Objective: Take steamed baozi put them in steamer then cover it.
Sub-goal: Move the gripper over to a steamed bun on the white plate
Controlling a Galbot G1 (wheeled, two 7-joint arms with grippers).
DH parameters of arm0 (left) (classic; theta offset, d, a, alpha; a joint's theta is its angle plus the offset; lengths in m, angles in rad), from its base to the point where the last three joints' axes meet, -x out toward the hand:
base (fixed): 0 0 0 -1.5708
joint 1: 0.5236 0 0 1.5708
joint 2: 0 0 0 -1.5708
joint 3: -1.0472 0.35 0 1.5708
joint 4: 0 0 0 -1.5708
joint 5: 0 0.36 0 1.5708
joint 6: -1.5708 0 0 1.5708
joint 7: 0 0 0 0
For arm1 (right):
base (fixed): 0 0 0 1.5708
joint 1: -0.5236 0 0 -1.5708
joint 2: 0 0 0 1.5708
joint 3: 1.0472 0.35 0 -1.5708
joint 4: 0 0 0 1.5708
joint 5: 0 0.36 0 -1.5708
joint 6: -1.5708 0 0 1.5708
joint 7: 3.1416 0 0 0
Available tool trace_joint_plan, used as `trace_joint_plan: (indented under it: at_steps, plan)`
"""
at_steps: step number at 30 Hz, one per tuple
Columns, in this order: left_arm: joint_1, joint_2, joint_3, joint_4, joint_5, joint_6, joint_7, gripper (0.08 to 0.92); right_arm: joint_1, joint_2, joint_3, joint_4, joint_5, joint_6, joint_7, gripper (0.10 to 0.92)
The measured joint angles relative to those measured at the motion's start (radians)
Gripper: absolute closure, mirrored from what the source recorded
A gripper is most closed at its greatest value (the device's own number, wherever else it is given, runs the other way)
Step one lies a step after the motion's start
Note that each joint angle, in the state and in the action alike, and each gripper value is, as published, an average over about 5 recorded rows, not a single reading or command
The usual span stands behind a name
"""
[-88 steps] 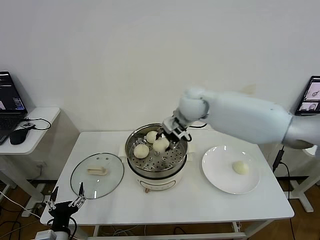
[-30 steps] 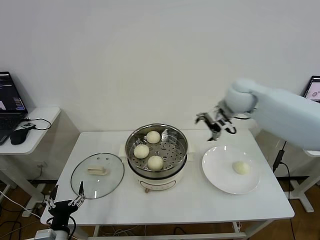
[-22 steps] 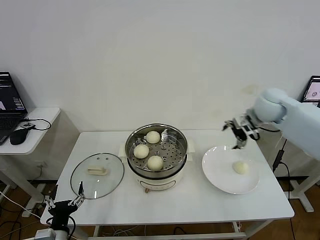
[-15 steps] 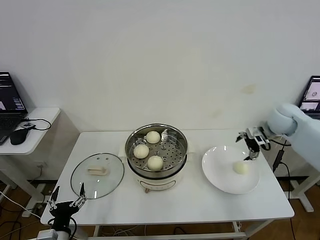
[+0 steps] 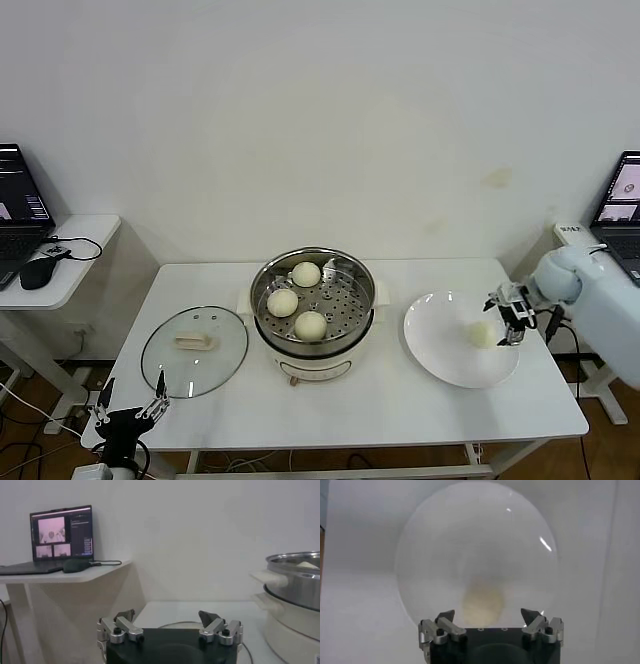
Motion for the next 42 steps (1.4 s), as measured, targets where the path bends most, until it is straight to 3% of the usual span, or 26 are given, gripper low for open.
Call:
trace_joint_plan:
  at_steps: [13,28,42]
  plan:
    - [-0.006,0.003,0.002,0.003,0.001,0.001,0.0,0.177,-0.031,0.079,0.053,-0.109,-0.08,0.026,0.031,0.211]
    - [-0.015,0.008,0.0,0.013,-0.001,0.002,0.0,0.177,-0.018,0.138,0.057,-0.204,-0.101,0.036,0.027,0.357]
    - [-0.012,0.008,-0.001,0.011,-0.004,0.002,-0.001,0.177,0.008,0.117,0.031,-0.185,-0.065,0.017,0.0,0.454]
